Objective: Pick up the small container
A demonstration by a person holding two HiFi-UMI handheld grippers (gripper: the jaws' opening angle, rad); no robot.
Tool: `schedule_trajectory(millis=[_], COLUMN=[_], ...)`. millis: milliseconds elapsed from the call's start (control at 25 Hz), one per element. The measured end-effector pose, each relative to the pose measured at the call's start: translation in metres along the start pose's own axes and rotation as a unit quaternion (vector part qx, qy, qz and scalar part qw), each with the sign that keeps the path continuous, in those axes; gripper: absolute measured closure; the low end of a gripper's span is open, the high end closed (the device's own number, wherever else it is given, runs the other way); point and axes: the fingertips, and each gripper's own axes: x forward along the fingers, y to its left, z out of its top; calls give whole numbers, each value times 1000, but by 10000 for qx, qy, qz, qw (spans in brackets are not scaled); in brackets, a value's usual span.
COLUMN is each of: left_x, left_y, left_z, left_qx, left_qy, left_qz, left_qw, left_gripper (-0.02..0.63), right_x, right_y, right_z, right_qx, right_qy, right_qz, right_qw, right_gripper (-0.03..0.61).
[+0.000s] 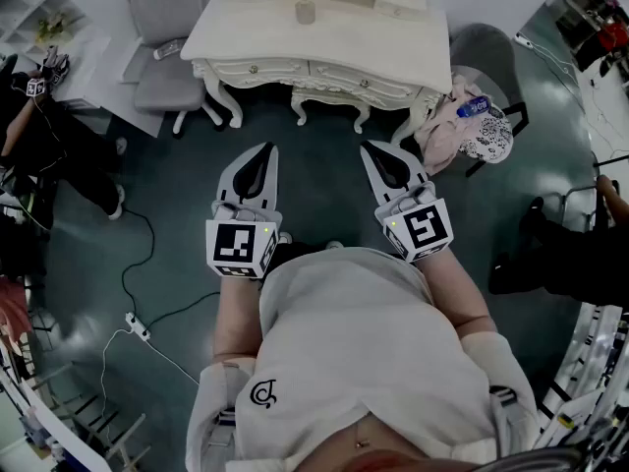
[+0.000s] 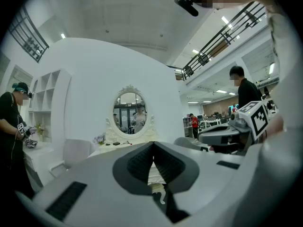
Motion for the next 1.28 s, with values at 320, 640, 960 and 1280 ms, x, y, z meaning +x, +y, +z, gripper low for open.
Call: schedule_trajectory(millis=[320, 640, 960, 1280], left_x=[7, 22, 62, 147], left_y=[-4, -5, 17, 76], left_z=[-4, -14, -21, -35], left_qx=[-26, -124, -192, -266], left_qy=[65, 163, 287, 363], left_qz=[-106, -81, -51, -349], left_qw=[9999, 9998, 9994, 9984], left_gripper=[601, 601, 601, 601], right_x=[2, 7, 39, 121], right_y=[-3, -19, -44, -86], right_z=[0, -14, -25, -42], right_qx=[-24, 358, 354, 262], right_qy=[28, 89, 233, 435], right_qz=[8, -36, -67, -360], right_qw=[10000, 9993, 9991, 9981], right_gripper=[574, 572, 571, 571])
